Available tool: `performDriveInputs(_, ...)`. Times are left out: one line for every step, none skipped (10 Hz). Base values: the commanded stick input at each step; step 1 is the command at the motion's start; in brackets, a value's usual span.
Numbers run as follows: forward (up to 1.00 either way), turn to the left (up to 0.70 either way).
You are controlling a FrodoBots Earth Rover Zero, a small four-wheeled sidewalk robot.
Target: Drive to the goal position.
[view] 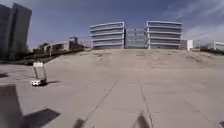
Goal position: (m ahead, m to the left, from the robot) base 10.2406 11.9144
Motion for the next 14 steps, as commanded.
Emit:
performDriveInputs(0.70, 0.02)
performDriveInputs(0.70, 0.00)
performDriveInputs(0.70, 0.00)
performDriveInputs(0.70, 0.00)
performDriveInputs(0.70, 0.00)
performDriveInputs(0.70, 0.00)
performDriveInputs(0.70, 0.00)
performDriveInputs(0.70, 0.00)
performDriveInputs(0.70, 0.00)
performDriveInputs(0.70, 0.00)
performDriveInputs(0.70, 0.00)
performDriveInputs(0.70, 0.00)
performDriveInputs(0.70, 0.00)
performDriveInputs(0.70, 0.00)
